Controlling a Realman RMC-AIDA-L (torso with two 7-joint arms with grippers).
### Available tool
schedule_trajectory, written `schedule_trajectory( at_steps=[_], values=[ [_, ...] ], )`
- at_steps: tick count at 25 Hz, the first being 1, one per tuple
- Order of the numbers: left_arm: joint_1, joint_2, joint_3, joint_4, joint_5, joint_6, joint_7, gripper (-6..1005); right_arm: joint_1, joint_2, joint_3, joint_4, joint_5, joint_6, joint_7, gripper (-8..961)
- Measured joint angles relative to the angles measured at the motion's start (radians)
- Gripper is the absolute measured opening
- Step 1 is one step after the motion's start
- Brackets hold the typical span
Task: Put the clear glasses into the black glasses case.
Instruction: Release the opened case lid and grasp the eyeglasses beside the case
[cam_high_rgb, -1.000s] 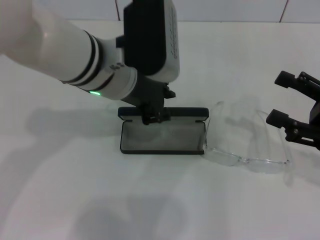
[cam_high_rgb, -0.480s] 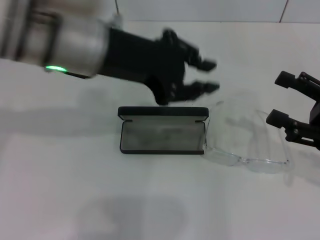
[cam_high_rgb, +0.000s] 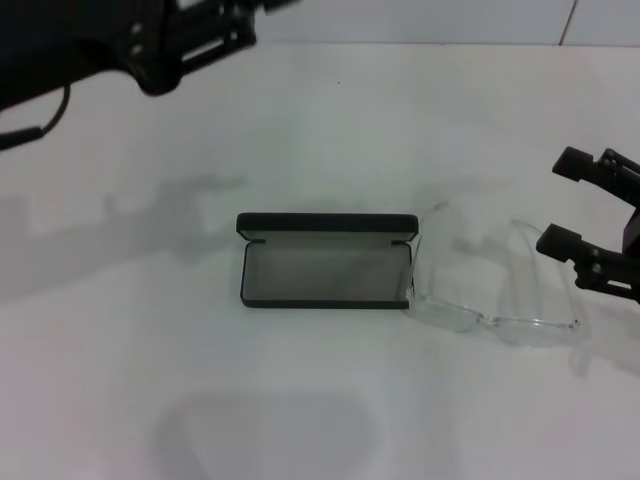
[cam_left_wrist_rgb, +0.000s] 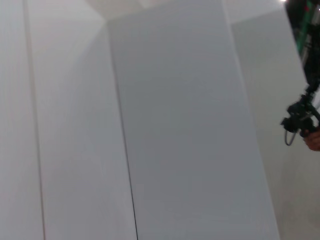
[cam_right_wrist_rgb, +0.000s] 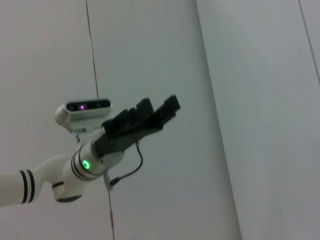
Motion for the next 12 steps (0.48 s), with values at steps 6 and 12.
schedule_trajectory(
  at_steps=[6,12],
  values=[
    [0.019,-0.002,-0.025,-0.167,-0.064,0.096,0.055,586,0.008,0.000,-0.004,0.000,-0.005,-0.001,0.006,870],
    [0.050,0.000,-0.024,-0.306,-0.035,0.166,0.162,797,0.013,-0.017,-0.002,-0.057,-0.007,-0.001,0.099,869]
  ],
)
